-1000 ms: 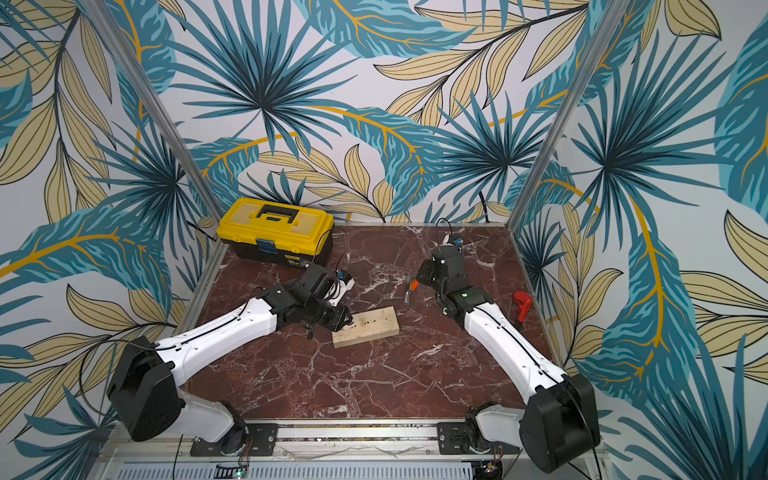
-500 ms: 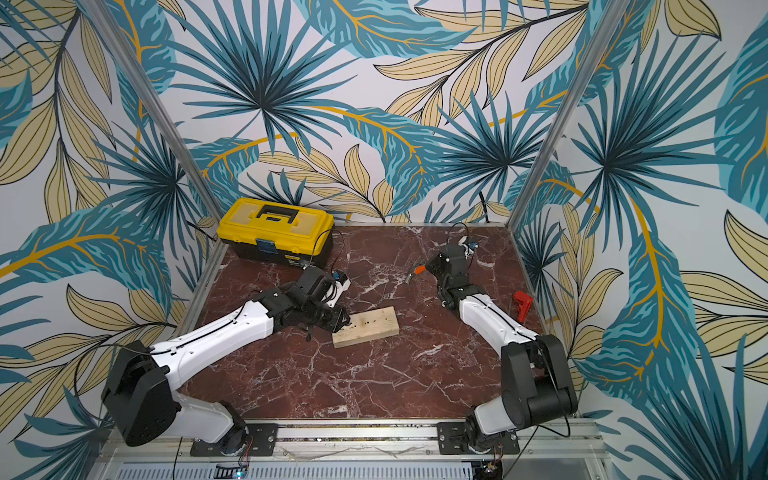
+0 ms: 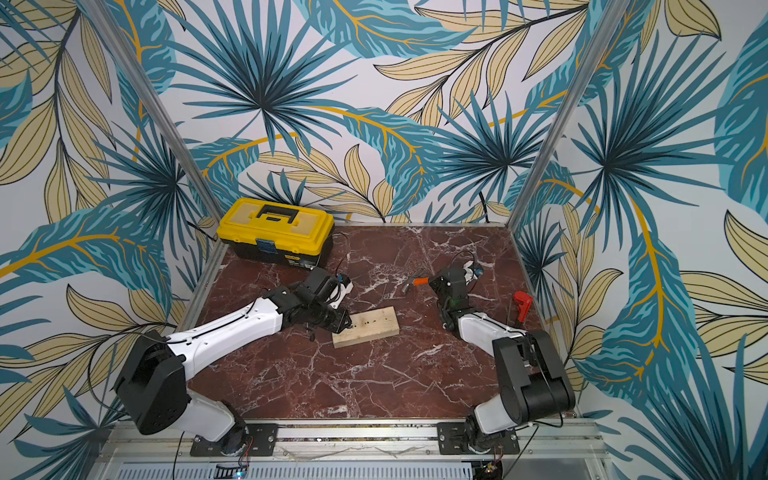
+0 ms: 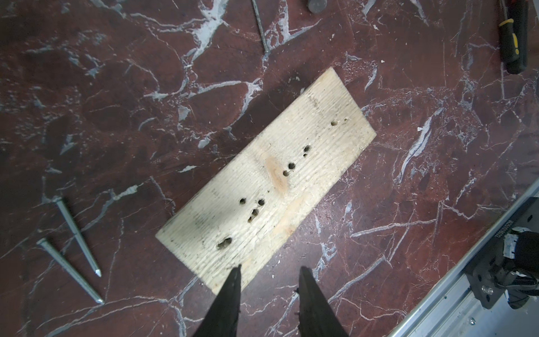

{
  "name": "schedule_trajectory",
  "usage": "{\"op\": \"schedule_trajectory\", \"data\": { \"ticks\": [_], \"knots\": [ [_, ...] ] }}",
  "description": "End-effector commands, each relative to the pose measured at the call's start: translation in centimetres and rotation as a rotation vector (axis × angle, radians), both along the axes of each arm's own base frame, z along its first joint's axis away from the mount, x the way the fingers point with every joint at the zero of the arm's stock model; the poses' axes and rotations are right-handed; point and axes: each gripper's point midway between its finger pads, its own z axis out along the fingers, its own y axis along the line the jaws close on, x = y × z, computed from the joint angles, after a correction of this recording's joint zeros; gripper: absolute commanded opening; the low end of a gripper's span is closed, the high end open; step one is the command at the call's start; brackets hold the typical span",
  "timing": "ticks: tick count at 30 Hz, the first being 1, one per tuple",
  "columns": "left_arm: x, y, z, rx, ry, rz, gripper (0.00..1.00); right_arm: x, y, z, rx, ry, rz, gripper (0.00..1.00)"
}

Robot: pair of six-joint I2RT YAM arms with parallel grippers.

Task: Use a claw hammer to pull out a nail
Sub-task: Place the hammer at the center of the board.

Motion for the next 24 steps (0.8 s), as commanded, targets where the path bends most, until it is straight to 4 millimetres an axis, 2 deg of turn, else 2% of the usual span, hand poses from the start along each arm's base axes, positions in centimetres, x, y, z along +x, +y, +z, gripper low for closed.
{"op": "schedule_trajectory", "data": {
  "ticks": [1,4,7,20,24],
  "knots": [
    [1.2,-0.7,0.8,-0.023,-0.025,-0.008,0.34,0.0,0.1,1.9,0.09,-0.126,-0.016,0.23],
    [1.3,-0.8,0.6,-0.022,-0.022,-0.017,0.34,-1.0,0.0,0.9,0.085,-0.095,-0.012,0.34],
    [1.5,-0.8,0.6,-0.021,-0.022,-0.016,0.34,-2.3,-0.8,0.1,0.079,-0.084,-0.042,0.39],
    [1.7,-0.9,0.2,-0.021,-0.011,-0.022,0.34,-6.2,-2.2,-5.0,0.098,-0.009,-0.097,0.42],
    [1.6,-0.9,0.2,-0.021,-0.008,-0.017,0.34,-7.0,-2.4,-5.8,0.1,0.001,-0.101,0.43]
  ]
}}
